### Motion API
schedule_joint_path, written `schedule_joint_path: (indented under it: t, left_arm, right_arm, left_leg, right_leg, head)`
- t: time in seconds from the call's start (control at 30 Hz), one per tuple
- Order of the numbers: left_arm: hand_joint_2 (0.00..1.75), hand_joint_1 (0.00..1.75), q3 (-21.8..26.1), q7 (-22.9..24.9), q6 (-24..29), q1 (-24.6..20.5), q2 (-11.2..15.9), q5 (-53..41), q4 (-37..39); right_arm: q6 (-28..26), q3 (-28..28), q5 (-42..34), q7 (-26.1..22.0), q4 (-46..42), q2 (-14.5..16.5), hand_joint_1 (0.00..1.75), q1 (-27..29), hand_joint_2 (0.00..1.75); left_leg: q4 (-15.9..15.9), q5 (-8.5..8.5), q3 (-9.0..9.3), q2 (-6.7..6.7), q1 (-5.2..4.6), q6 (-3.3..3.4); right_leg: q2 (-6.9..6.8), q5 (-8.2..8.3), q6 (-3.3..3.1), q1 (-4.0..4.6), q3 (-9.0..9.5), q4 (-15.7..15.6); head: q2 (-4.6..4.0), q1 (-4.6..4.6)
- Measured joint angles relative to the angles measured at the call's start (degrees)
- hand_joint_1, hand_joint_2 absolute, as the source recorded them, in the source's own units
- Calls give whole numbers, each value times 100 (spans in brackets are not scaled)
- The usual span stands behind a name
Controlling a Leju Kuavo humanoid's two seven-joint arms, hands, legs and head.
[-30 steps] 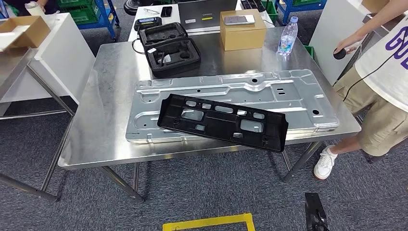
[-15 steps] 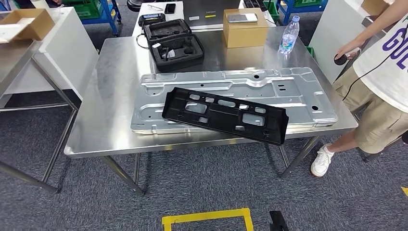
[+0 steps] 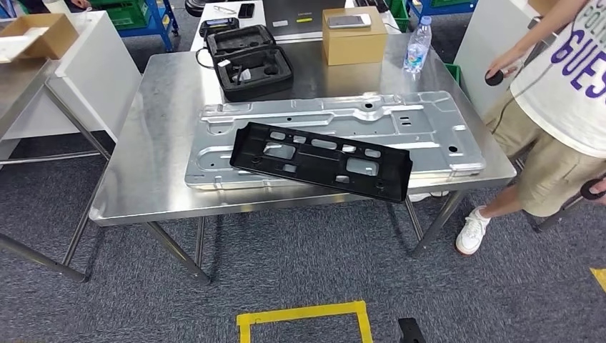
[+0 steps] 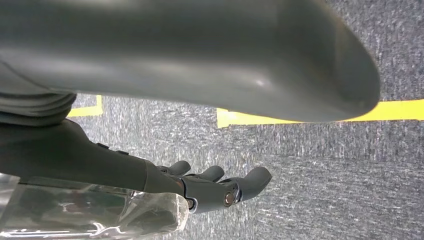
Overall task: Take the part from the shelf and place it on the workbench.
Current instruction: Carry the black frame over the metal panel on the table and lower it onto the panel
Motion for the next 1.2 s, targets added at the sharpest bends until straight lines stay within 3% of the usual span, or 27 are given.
schedule_joint_path:
  t: [0.07, 0.13, 0.17, 0.2, 0.27, 0.3, 0.33, 0.43, 0.5, 0.6, 0.63, 0.67, 0.7, 0.8, 0.83, 0.93, 0.97, 1.03, 1.1, 1.13, 1.17, 1.2]
  left_arm:
    - [0, 0, -1, 2, -2, -3, -3, 17, 0]
    - [0, 0, -2, 3, -2, 7, -3, 32, 0]
    - [0, 0, -2, 3, -2, 11, -3, 38, 0]
    - [0, 0, -2, -2, -2, 12, -3, 39, 0]
    - [0, 0, -2, -24, -1, -4, -3, 41, 0]
    - [0, 0, -2, -40, 2, -13, -3, 46, 0]
    - [0, 0, -2, -58, 5, -19, -3, 52, 0]
    - [0, 0, -2, -96, 20, 0, -4, 72, 0]
    - [0, 0, -2, -109, 27, -6, -8, 75, 0]
    - [0, 0, -1, -114, 41, -17, -9, 75, 0]
    - [0, 0, -1, -111, 44, -12, -9, 75, 0]
    - [0, 0, -1, -106, 44, -7, -10, 75, 0]
    - [0, 0, -1, -95, 44, -3, -10, 74, 0]
    - [0, 0, -1, -13, 27, -6, -11, 60, 0]
    - [0, 0, -1, 24, 18, -10, -11, 50, 0]
    - [0, 0, -1, 114, -1, -7, -10, 33, 1]
    - [0, 0, -2, 130, -5, -2, -9, 33, 1]
    - [0, 0, -4, 136, -12, 1, -9, 29, 2]
    - [0, 0, -5, 103, -12, 1, -11, 23, 2]
    - [0, 0, -5, 73, -7, 3, -11, 21, 2]
    - [0, 0, -5, 34, 3, 6, -11, 23, 2]
    - [0, 0, -5, -10, 17, 6, -11, 27, 2]
  right_arm:
    - [2, 44, 65, 13, 11, -1, 0, -5, 0]
    - [3, 86, 96, 13, 25, 0, 0, -4, 0]
    - [2, 98, 101, 5, 31, 0, 0, -4, 0]
    - [2, 108, 106, -4, 36, -1, 0, -4, 0]
    - [2, 134, 115, -31, 39, -2, 0, -6, 0]
    - [2, 147, 122, -43, 40, -2, 0, -9, 0]
    - [2, 159, 131, -54, 40, -2, 0, -12, 0]
    - [5, 207, 154, -65, 44, -5, 0, -13, 0]
    - [11, 236, 161, -58, 49, -13, 0, -12, 0]
    - [19, 250, 163, -16, 61, -19, 0, -10, 0]
    - [24, 251, 166, 4, 65, -21, 0, -7, 0]
    - [28, 253, 178, 22, 68, -22, 0, -6, 0]
    - [33, 258, 192, 35, 70, -24, 0, -6, 0]
    - [31, 305, 229, 47, 71, -36, 0, -27, 0]
    - [24, 323, 233, 38, 71, -40, 0, -31, 0]
    - [-3, 363, 251, -25, 75, -48, 0, -20, 0]
    - [-7, 374, 260, -49, 78, -51, 0, -22, 0]
    - [-9, 388, 275, -80, 82, -57, 0, -34, 0]
    - [-6, 392, 284, -74, 85, -65, 0, -37, 0]
    - [1, 396, 290, -58, 87, -65, 0, -36, 0]
    - [8, 404, 298, -33, 90, -66, 0, -35, 0]
    - [20, 414, 308, -2, 91, -66, 0, -34, 0]
  left_leg:
    - [783, -465, -288, 0, 34, -65]
    - [1263, -662, -411, 0, 55, -95]
    - [1177, -603, -319, 1, 61, -96]
    - [859, -457, -114, 1, 64, -91]
    - [-44, -145, 412, 0, 59, -55]
    - [-362, -57, 579, -2, 43, -30]
    - [-525, -24, 648, -5, 25, -6]
    - [-575, 48, 598, -3, -4, 93]
    - [-623, 147, 563, 2, 9, 188]
    - [-629, 258, 448, 5, -14, 269]
    - [-627, 291, 406, 6, -24, 274]
    - [-624, 320, 369, 5, -31, 272]
    - [-620, 346, 338, 4, -33, 263]
    - [-561, 394, 259, 0, -48, 216]
    - [-534, 408, 232, 2, -56, 191]
    - [-492, 444, 173, 7, -46, 93]
    - [-429, 383, 134, 5, -33, 55]
    - [20, 27, -62, 1, 6, -24]
    - [827, -446, -355, 2, 51, -97]
    - [1127, -580, -437, 2, 71, -123]
    - [1222, -608, -418, 2, 87, -140]
    - [1056, -531, -272, 2, 101, -149]
  right_leg:
    - [-6, 53, -35, 6, -76, 2]
    - [-12, 106, -32, 8, -148, 4]
    - [-13, 133, -24, 7, -181, 5]
    - [-13, 158, -13, 5, -209, 5]
    - [-14, 203, 25, 10, -248, 9]
    - [-15, 226, 53, 15, -268, 13]
    - [-16, 250, 84, 18, -287, 17]
    - [-13, 306, 189, 1, -323, 16]
    - [-6, 87, 227, -2, -430, 254]
    - [-1, -600, 235, -1, -835, 1373]
    - [0, -705, 237, 0, -900, 1637]
    - [0, -700, 236, 0, -859, 1686]
    - [0, -596, 230, 0, -694, 1484]
    - [3, -212, 185, 9, 75, 254]
    - [5, -160, 161, 19, 204, 14]
    - [-1, -89, 69, 47, 203, -90]
    - [-7, -51, 35, 43, 176, -97]
    - [-22, 32, -22, 24, 96, -109]
    - [-30, 107, -39, 26, -8, -105]
    - [-32, 146, -34, 25, -61, -103]
    - [-34, 184, -24, 23, -112, -101]
    - [-34, 221, -9, 17, -160, -101]
  head:
    - [-1, -8]
    - [0, -9]
    - [0, -9]
    - [0, -10]
    - [-1, -10]
    - [0, -9]
    - [0, -8]
    - [-1, -5]
    - [0, 4]
    - [0, 20]
    - [0, 21]
    - [0, 21]
    - [-1, 21]
    - [0, 20]
    - [0, 16]
    - [0, 10]
    - [0, 9]
    - [-1, -1]
    - [-1, -10]
    - [-1, -10]
    - [-1, -11]
    - [-1, -12]
